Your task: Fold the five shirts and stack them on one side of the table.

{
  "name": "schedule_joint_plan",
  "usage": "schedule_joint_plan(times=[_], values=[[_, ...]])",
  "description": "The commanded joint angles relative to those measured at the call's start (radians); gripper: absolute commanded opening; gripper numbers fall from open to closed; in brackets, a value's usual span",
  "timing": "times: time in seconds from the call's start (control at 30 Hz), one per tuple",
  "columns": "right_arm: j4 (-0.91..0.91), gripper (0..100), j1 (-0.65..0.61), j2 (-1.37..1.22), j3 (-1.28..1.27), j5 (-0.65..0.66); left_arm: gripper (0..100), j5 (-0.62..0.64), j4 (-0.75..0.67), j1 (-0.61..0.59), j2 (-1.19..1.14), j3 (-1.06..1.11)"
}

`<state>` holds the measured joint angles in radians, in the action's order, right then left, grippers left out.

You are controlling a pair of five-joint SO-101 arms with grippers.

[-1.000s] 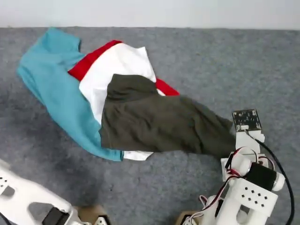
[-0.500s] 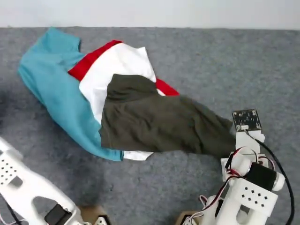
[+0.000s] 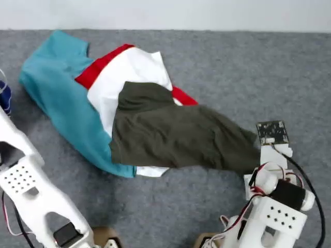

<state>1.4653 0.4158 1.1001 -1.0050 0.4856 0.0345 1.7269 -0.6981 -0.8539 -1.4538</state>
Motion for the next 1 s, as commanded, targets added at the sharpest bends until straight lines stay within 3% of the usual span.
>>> schedule_joint_plan(times=[0.0,0.27,0.5,0.87,0.97], values=[[-0.015,13.9,0.012,-0.002,0.006,-0.003,2,0.026,0.026,-0.069,0.061,-0.001],[-0.021,13.9,0.008,-0.010,0.003,-0.003,5,-0.014,0.029,-0.305,-0.072,0.059],[-0.021,14.0,0.008,-0.012,0.003,-0.003,30,0.049,0.029,-0.359,-0.083,0.265],[-0.010,14.0,0.008,-0.012,0.003,-0.003,32,0.172,0.028,-0.213,0.187,0.165],[-0.010,14.0,0.008,-0.012,0.003,-0.003,32,0.149,0.029,-0.169,0.253,0.157]])
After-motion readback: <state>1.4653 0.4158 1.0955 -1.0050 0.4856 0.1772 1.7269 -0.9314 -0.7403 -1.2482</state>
